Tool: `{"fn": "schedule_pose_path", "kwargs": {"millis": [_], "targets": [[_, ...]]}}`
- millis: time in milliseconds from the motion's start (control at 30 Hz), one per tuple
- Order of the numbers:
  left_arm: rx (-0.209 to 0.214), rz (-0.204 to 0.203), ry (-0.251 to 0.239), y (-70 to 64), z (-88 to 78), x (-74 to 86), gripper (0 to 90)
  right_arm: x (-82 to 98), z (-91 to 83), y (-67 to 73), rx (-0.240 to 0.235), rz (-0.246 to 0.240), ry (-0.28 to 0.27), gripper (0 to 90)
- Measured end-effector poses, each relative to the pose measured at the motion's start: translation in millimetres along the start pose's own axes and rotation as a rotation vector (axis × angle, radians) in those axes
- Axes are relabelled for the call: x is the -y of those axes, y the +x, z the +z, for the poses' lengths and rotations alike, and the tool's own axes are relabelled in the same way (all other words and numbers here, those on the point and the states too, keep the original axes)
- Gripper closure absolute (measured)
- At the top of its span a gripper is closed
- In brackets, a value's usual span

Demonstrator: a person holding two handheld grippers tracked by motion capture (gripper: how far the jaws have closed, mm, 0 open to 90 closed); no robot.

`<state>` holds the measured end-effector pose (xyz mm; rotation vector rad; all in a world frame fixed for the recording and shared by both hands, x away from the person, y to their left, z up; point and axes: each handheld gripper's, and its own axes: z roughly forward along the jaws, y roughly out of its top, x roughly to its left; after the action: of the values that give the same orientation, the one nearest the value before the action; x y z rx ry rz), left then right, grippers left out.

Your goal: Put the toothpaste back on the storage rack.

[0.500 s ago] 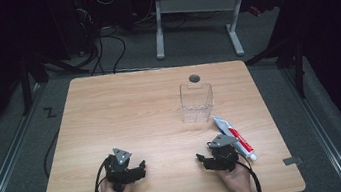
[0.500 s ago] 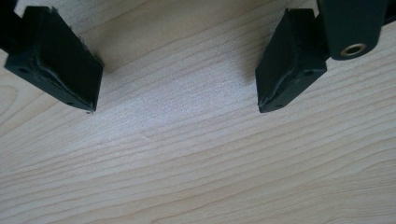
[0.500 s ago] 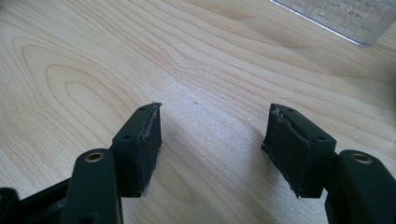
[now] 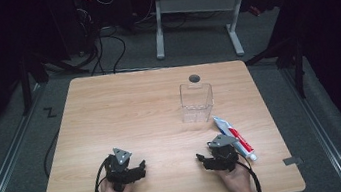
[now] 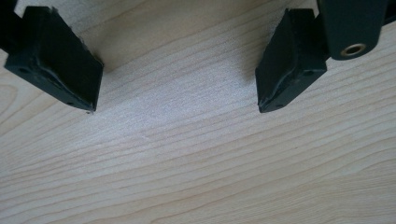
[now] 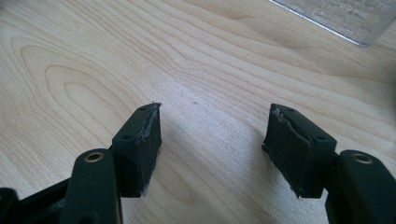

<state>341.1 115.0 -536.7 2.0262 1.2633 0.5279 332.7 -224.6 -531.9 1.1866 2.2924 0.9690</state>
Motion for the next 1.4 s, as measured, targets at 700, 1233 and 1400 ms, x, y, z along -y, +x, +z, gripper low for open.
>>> {"fn": "schedule_pose_path", "kwargs": {"millis": [700, 1233, 1400], "targets": [[0.0, 0.0, 0.0, 0.0, 0.0, 0.0, 15.1, -0.1, 0.1, 0.2, 0.002, 0.002, 0.0, 35.9], [0.002, -0.001, 0.0, 0.1, -0.3, 0.3, 15.1, -0.2, 0.3, 1.4, 0.012, 0.01, -0.001, 36.2], [0.002, -0.001, 0.0, 0.1, -0.4, 0.3, 15.1, -0.4, 0.0, 1.4, 0.012, 0.009, 0.001, 37.2]]}}
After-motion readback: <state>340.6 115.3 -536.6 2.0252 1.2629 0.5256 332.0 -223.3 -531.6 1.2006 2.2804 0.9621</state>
